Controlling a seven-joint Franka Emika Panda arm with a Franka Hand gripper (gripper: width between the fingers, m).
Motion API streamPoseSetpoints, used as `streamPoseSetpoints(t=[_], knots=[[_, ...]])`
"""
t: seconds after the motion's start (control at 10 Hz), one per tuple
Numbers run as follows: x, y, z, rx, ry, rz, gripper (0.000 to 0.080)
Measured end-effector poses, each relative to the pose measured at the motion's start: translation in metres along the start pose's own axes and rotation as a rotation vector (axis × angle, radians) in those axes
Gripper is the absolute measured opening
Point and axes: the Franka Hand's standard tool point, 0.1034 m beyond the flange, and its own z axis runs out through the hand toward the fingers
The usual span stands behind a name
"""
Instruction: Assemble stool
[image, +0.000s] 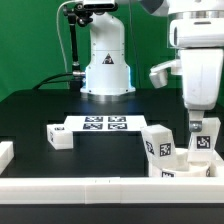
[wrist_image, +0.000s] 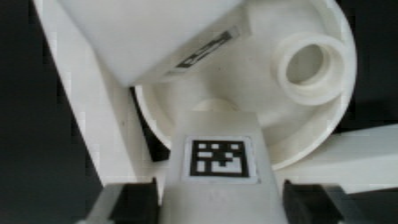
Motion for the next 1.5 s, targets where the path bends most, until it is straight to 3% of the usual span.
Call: streamPoseSetpoints(t=[1.5], knots=[[0.0009,-0.0031,0.0033,0.038,0.039,1.156,0.0334]])
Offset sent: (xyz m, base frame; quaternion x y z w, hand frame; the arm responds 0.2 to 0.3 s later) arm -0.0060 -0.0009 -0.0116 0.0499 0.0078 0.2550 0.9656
